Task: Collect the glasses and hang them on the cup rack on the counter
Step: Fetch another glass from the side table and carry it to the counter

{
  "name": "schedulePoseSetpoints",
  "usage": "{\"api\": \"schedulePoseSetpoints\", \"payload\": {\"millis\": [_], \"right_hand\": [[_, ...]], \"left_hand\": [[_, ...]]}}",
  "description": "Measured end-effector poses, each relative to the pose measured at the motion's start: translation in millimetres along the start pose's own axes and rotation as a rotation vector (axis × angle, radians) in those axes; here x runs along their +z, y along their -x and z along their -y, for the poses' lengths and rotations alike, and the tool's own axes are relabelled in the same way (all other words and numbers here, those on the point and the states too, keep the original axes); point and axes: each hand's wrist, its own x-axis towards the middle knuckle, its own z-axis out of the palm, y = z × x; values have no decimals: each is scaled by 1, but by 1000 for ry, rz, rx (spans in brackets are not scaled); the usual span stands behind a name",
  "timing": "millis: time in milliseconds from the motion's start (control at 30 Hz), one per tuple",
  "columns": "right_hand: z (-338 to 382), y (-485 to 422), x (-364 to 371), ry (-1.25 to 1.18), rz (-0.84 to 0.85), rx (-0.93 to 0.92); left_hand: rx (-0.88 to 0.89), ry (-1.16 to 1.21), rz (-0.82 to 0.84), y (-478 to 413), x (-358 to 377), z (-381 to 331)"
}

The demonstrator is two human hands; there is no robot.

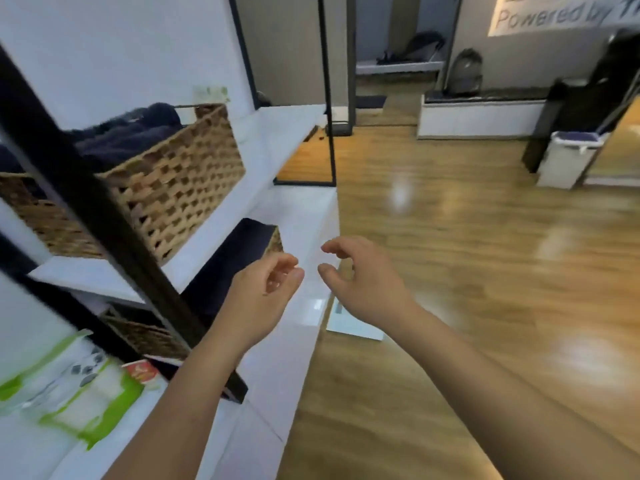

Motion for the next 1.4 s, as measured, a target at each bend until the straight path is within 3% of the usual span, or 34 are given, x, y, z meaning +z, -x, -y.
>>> {"api": "schedulePoseSetpoints", "payload": {"millis": [133,400,700,1000,1400], "right_hand": [[-60,12,-64,51,-118,155],[-183,57,-189,272,-371,513],[-276,30,-303,581,-349,810],[-357,55,-386,589,-543,1028],[-505,112,-577,556,-706,1102]], "left_hand": [[103,34,109,-48,72,-40],[312,136,512,-140,249,-118],[613,-87,882,-259,399,-181],[837,-30,1033,-305,540,-276],[987,-70,1109,-330,757,-457]]}}
